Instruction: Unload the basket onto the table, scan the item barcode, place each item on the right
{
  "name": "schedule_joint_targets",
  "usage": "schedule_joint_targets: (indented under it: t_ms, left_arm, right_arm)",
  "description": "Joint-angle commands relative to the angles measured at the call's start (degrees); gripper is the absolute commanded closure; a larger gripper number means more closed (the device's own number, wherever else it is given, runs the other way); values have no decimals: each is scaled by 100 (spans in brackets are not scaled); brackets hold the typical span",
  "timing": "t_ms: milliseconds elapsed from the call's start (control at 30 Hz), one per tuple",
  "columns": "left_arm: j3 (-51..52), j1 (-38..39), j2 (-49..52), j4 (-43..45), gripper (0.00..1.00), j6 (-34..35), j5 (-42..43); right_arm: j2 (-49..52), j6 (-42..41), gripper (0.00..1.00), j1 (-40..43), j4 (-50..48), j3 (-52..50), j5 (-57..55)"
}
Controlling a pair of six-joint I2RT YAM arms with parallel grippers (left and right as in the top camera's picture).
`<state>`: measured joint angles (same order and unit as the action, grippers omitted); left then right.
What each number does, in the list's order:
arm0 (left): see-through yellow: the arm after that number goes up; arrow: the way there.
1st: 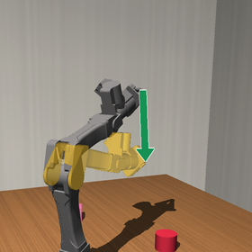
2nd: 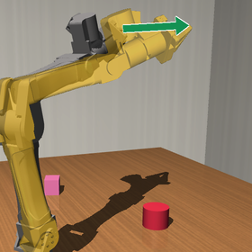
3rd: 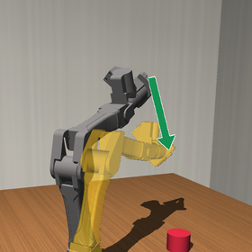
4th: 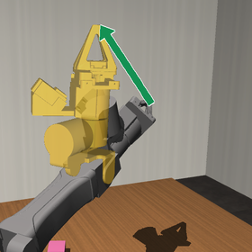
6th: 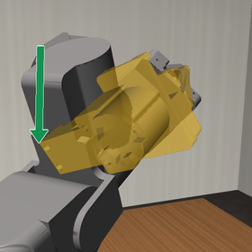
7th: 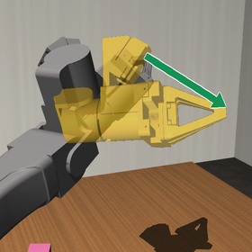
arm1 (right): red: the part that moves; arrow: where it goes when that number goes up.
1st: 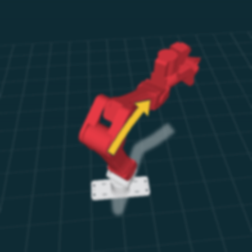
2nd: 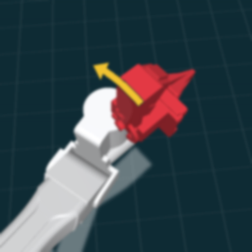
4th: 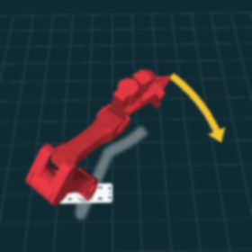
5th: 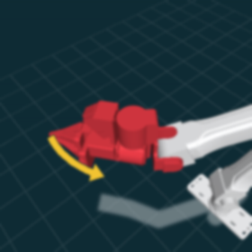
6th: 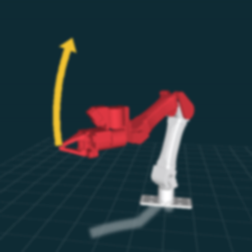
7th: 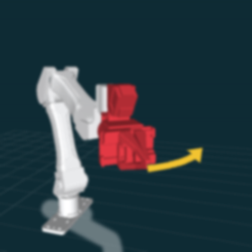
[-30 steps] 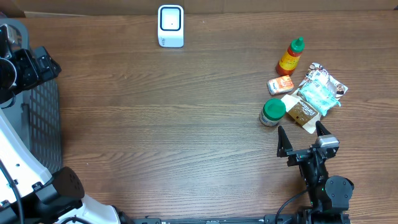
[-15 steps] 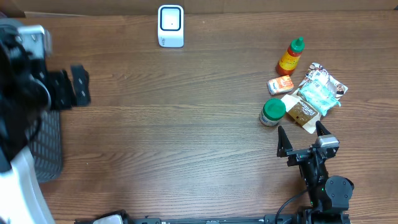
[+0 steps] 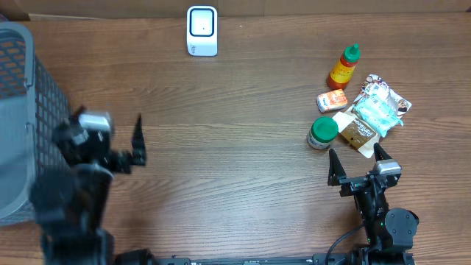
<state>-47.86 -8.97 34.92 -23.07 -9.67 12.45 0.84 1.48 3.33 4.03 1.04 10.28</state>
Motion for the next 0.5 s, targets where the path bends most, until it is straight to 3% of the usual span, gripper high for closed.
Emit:
schedule_joint_targets:
  t_ms: [0, 233, 467]
  left_arm:
    - [1366, 35, -1073, 675, 0, -284, 109]
    - [3228, 35, -2583, 1628, 0, -275, 111]
    - [3917, 37, -3359, 1731, 0, -236, 109]
  right_arm:
    - [-68, -17, 0, 22, -31, -57, 28]
    - [-68, -17, 0, 22, -28, -57, 28]
    - [-68, -17, 0, 22, -31, -57, 28]
